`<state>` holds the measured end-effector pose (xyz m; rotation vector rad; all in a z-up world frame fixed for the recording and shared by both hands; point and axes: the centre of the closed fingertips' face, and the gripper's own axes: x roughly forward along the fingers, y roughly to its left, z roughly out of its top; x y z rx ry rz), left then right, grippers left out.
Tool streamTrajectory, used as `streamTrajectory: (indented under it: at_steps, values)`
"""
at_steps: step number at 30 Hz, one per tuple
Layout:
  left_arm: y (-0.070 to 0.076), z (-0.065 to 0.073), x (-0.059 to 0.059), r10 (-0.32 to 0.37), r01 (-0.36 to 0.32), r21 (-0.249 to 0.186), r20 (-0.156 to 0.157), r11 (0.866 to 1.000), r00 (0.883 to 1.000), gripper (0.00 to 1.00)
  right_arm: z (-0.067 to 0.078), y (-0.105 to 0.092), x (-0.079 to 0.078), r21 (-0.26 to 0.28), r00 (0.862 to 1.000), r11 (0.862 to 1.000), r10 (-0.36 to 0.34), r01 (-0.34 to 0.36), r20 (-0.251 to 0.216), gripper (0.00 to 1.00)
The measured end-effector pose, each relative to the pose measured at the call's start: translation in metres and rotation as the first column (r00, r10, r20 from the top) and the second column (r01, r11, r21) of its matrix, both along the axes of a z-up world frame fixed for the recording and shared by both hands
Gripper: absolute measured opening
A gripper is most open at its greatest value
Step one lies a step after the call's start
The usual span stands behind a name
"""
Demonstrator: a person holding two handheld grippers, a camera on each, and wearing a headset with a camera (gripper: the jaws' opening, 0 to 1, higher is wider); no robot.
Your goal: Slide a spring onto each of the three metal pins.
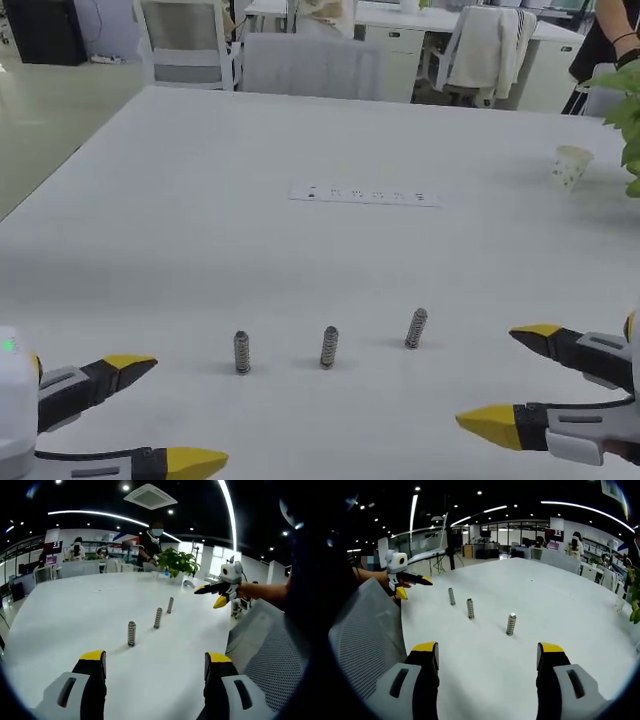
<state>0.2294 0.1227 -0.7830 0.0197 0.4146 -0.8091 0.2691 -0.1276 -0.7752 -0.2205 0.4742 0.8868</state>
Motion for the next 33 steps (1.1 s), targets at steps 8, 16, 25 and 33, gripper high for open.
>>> streamTrajectory:
  at_steps: [8,16,25,33]
  values:
    - [0.0,-0.008,0.0,0.019,-0.019,0.014,-0.019,1.0,1.0,0.88,-0.002,0.001,0.0,-0.008,1.0,1.0,0.005,-0.005,0.003,0.82]
    - [-0.002,-0.014,-0.001,0.018,-0.017,0.012,-0.039,1.0,0.999,0.89,-0.004,0.005,-0.002,-0.012,1.0,1.0,0.009,-0.009,-0.002,0.81]
    - [0.0,-0.013,0.001,0.019,-0.019,0.011,-0.04,1.0,0.999,0.89,-0.009,0.003,-0.003,-0.028,1.0,1.0,0.005,-0.004,0.008,0.83]
    - [-0.001,-0.014,0.001,0.018,-0.018,0.009,-0.044,1.0,0.999,0.88,-0.01,0.002,-0.004,-0.026,1.0,1.0,0.003,-0.003,0.003,0.83]
